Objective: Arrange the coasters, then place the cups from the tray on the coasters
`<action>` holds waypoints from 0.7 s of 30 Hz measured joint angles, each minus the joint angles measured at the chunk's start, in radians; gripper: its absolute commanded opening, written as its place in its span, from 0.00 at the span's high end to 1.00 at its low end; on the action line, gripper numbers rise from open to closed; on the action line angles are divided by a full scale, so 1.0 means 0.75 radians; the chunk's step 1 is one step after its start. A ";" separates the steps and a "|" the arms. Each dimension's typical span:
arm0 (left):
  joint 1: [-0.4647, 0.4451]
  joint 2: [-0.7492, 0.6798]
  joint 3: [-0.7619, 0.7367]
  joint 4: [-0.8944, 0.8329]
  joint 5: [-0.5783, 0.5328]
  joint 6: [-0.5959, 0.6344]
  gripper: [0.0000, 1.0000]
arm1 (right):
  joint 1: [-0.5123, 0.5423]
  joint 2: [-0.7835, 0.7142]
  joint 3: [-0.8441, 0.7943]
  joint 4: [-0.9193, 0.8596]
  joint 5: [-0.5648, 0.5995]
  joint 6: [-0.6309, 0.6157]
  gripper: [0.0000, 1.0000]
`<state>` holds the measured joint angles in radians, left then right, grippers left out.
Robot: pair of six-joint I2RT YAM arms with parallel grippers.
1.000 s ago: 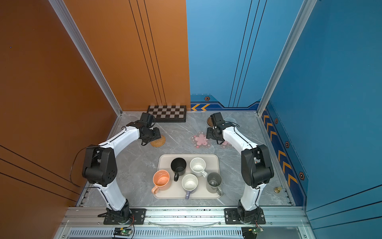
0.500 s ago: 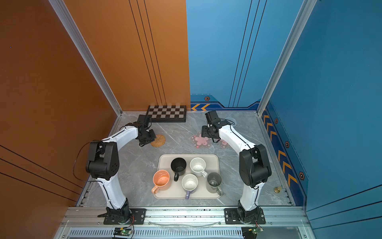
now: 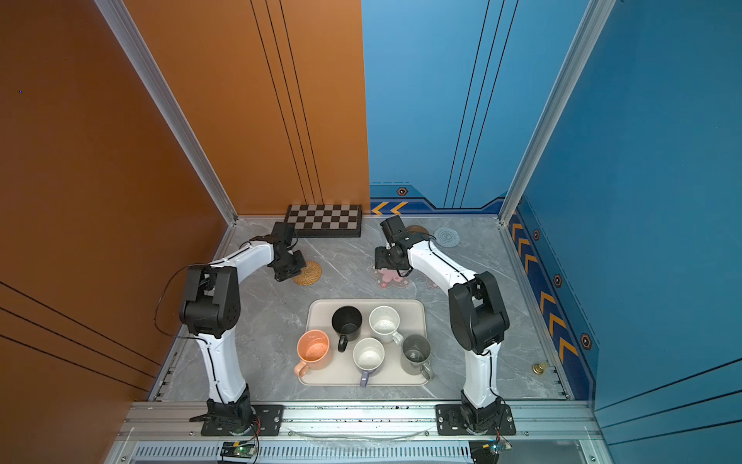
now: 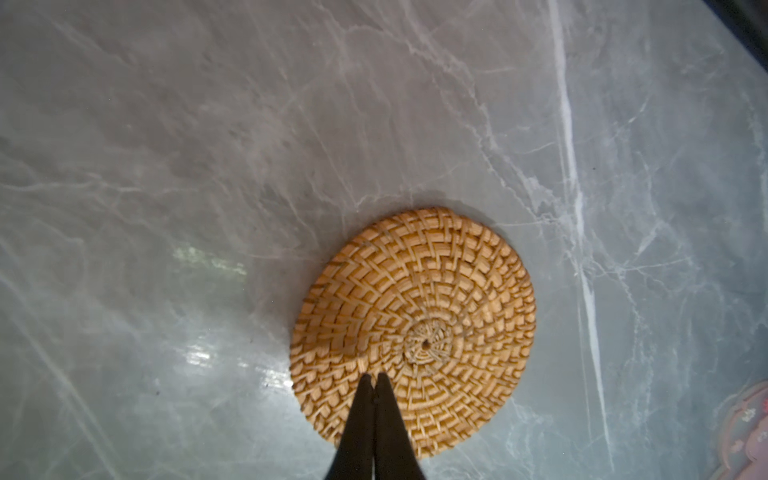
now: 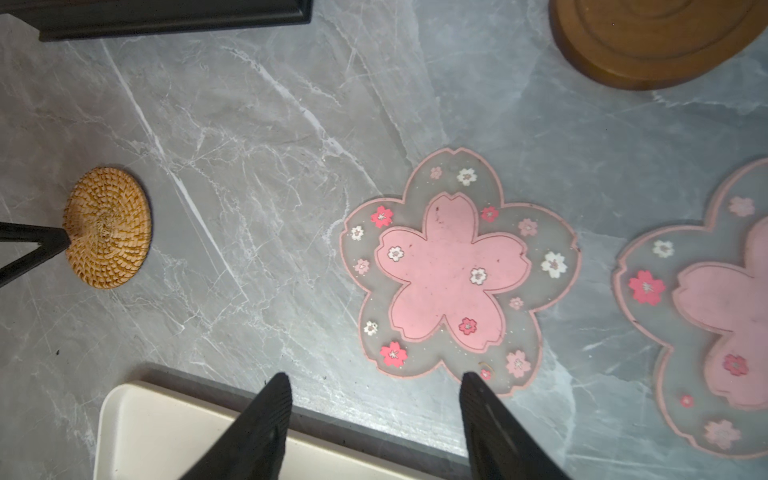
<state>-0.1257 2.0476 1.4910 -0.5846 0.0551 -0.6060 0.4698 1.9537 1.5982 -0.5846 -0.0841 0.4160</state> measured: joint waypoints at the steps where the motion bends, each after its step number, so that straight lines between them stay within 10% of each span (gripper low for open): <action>1: -0.002 0.011 0.004 -0.001 0.008 -0.006 0.97 | 0.003 0.008 0.012 0.000 -0.005 0.000 0.33; 21: -0.152 0.250 0.322 0.002 0.128 -0.072 0.99 | 0.008 0.107 0.110 0.000 -0.067 0.001 0.33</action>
<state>-0.2398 2.2349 1.7329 -0.5831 0.1509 -0.6598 0.4759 2.0342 1.6810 -0.5846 -0.1345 0.4164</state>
